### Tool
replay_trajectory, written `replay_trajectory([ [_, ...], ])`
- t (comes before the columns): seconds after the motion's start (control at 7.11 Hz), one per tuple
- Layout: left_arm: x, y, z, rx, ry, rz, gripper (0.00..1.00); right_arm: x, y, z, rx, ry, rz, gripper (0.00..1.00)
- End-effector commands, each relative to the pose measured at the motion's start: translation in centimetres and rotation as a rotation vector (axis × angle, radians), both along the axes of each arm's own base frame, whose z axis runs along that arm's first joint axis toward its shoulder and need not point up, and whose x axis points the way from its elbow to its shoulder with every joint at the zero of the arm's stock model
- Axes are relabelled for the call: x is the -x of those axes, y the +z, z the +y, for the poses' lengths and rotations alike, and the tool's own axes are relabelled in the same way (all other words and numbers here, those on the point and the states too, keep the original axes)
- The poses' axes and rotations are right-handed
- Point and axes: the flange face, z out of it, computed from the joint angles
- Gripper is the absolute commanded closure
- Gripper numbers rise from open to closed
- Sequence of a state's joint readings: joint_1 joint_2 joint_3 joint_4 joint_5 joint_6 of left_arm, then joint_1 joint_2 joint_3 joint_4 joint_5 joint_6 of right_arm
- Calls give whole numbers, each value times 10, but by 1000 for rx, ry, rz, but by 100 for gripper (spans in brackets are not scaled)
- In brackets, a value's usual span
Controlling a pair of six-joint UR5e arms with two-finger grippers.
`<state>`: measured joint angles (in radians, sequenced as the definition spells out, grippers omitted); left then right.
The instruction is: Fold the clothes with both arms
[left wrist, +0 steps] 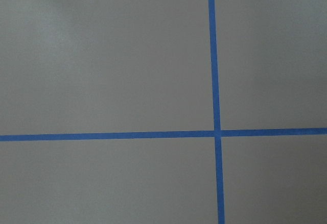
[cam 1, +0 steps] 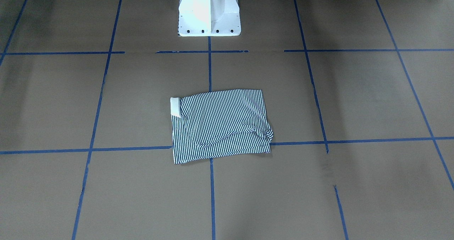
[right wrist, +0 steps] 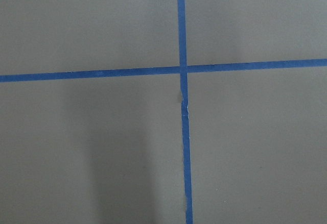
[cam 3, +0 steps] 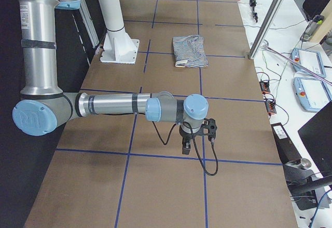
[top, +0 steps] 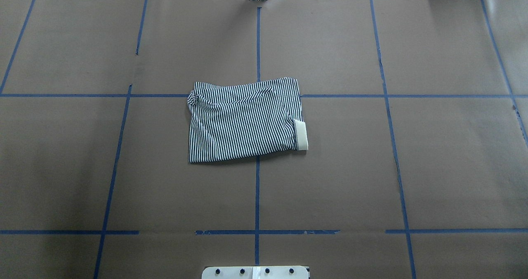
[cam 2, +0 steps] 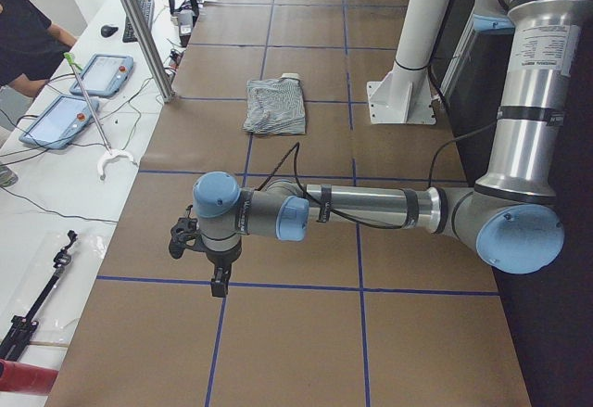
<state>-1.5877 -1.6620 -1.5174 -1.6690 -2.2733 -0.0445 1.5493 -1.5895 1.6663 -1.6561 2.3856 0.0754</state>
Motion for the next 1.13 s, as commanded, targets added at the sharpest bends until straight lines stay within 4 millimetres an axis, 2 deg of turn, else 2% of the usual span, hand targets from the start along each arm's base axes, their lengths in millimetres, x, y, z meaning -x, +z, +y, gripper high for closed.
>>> replay_trajectory([
  [0.0, 0, -1, 0, -2, 0, 0, 0, 0, 0, 0, 24, 22, -1, 0],
  [0.98, 0, -1, -1, -4, 0, 0, 0, -2, 3, -3, -32, 23, 30, 0],
])
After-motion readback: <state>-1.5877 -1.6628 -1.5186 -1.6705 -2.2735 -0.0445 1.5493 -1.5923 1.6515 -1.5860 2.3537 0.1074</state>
